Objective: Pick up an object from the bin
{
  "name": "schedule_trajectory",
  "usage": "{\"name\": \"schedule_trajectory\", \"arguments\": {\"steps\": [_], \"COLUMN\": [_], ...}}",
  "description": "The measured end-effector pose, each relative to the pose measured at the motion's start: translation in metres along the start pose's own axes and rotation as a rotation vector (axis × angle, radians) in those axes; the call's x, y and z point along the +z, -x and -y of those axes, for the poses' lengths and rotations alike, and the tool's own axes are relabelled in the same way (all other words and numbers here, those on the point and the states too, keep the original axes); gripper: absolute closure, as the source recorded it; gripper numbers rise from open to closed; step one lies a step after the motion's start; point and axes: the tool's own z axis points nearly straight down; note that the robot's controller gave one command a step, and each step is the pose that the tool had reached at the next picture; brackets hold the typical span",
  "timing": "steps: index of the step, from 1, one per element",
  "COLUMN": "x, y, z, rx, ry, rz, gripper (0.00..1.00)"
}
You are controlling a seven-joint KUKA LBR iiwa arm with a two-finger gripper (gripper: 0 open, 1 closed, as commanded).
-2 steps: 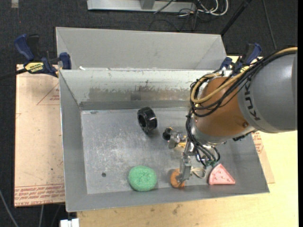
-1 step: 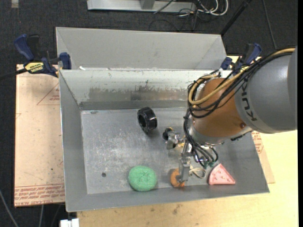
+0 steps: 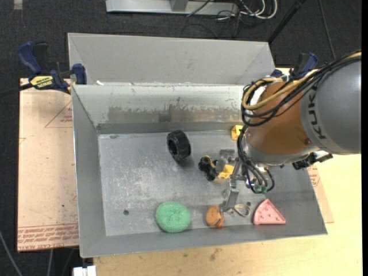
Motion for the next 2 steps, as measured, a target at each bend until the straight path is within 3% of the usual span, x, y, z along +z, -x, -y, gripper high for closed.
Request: {"name": "schedule_trajectory", "arguments": {"steps": [1, 2], "x": [0.016, 0.037], "y": [0.018, 0.059], "z": [0.006, 0.021], "rx": [0.094, -0.121], "ry": [0.000, -0.001], "rz": [0.009, 0.006], "gripper": [0.00, 0.00]}}
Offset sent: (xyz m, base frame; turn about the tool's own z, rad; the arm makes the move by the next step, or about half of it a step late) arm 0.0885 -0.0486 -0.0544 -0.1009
